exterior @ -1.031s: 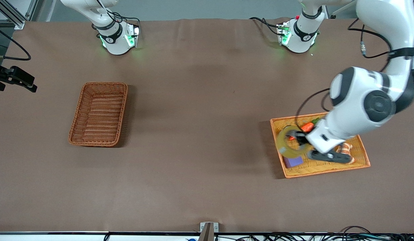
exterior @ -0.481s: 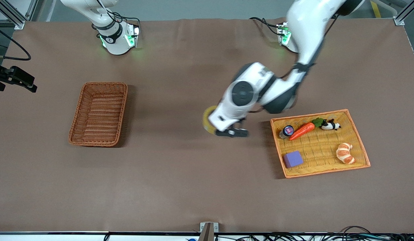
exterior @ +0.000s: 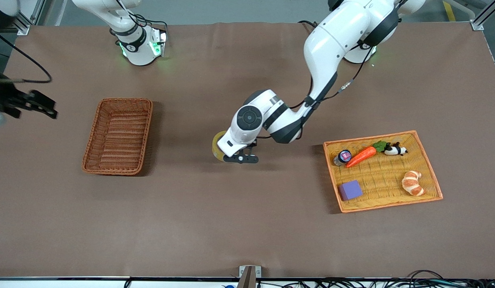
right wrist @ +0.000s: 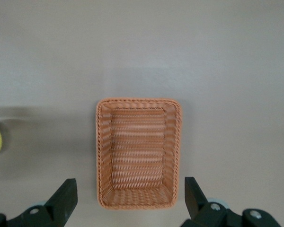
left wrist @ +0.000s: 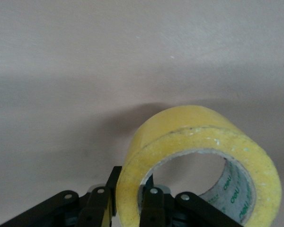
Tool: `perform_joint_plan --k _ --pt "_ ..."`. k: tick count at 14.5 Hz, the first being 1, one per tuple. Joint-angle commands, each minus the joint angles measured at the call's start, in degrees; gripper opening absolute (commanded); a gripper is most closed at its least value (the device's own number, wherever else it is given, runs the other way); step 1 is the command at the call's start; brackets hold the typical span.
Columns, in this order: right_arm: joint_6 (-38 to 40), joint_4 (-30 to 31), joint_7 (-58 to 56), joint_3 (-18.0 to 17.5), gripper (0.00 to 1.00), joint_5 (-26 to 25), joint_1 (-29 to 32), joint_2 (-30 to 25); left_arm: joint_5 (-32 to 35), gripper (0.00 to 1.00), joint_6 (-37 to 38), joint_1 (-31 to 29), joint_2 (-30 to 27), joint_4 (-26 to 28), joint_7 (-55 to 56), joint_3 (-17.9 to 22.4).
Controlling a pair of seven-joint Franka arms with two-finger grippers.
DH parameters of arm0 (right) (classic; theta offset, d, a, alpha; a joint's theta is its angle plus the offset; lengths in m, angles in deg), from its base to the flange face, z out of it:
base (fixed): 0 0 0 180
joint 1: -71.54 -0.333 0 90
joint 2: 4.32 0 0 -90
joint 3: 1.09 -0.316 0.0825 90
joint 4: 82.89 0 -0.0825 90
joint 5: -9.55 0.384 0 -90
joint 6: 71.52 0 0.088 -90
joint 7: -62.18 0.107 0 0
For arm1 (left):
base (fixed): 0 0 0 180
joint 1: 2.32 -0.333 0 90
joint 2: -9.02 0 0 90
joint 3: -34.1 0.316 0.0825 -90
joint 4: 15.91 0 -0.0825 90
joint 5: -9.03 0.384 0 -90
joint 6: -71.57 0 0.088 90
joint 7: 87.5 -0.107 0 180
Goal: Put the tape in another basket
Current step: 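Carry the tape with the left gripper while the right gripper reaches toward it, then grasp the tape with the right gripper while the left gripper releases it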
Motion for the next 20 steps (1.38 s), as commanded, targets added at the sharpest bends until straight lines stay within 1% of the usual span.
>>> perform_joint_plan --k 1,2,3,4,5,6,8,9,10,11,14,16,18,19,20 --pt "-7.2 6.8 0.5 0.0 1.0 0.9 -3.6 -0.1 0.1 0.1 -3.5 2.2 3.6 -4.3 -1.0 1.3" --pt "-10.1 8.3 0.6 -0.6 1.0 0.9 -4.2 0.8 0.1 0.16 -4.8 2.8 5.1 -5.0 -1.3 1.3" --pt "-12.3 8.9 0.6 -1.6 1.0 0.8 -4.4 2.4 0.1 0.26 -5.0 3.3 5.2 -5.0 -1.9 1.5" --pt "-14.0 8.9 0.8 -2.7 1.0 0.8 -4.4 4.3 0.0 0.56 -5.0 3.0 4.7 -4.8 -2.0 1.5" --pt "-15.3 8.9 0.8 -3.8 1.0 0.8 -4.6 5.8 0.0 0.89 -5.0 2.9 3.6 -4.6 -1.7 1.5" --pt "-16.7 8.9 1.4 -5.2 1.0 0.8 -4.5 7.4 -0.1 1.0 -4.2 2.8 1.9 -3.8 -1.2 1.7" --pt "-17.9 8.9 6.0 -8.2 1.0 0.8 -4.7 9.7 0.1 1.0 -1.5 2.5 -1.3 -3.5 0.8 1.7" --pt "-18.6 8.9 8.5 -9.3 1.0 0.7 -5.1 10.6 0.5 1.0 0.3 0.7 -2.8 -3.4 0.9 1.7" --pt "-20.0 8.9 10.6 -10.1 1.0 0.7 -5.8 12.1 0.7 1.0 3.0 -1.9 -5.6 -2.6 0.5 1.3" --pt "-21.8 9.0 12.2 -10.9 1.0 0.7 -7.1 13.7 0.7 1.0 5.8 -3.3 -7.7 -2.3 0.0 1.2" --pt "-27.5 9.0 19.9 -12.0 1.0 -0.2 -12.3 19.0 0.7 1.0 17.5 -10.0 -15.7 -1.6 -4.8 1.1" --pt "-31.6 8.9 24.0 -11.9 1.0 -1.3 -15.6 22.5 0.7 1.0 23.3 -13.9 -21.7 -0.1 -7.7 1.1" --pt "-35.5 8.9 28.4 -12.0 1.0 -4.6 -18.0 26.4 0.1 1.0 25.1 -19.6 -27.0 2.4 -14.2 0.9" --pt "-35.9 9.0 29.6 -12.0 1.0 -6.2 -19.0 27.8 -0.1 1.0 25.3 -22.2 -29.6 3.9 -16.7 0.8" --pt "-35.9 9.0 30.0 -12.0 1.0 -6.7 -19.9 28.4 -0.2 1.0 25.4 -25.4 -32.1 5.1 -19.1 0.8"
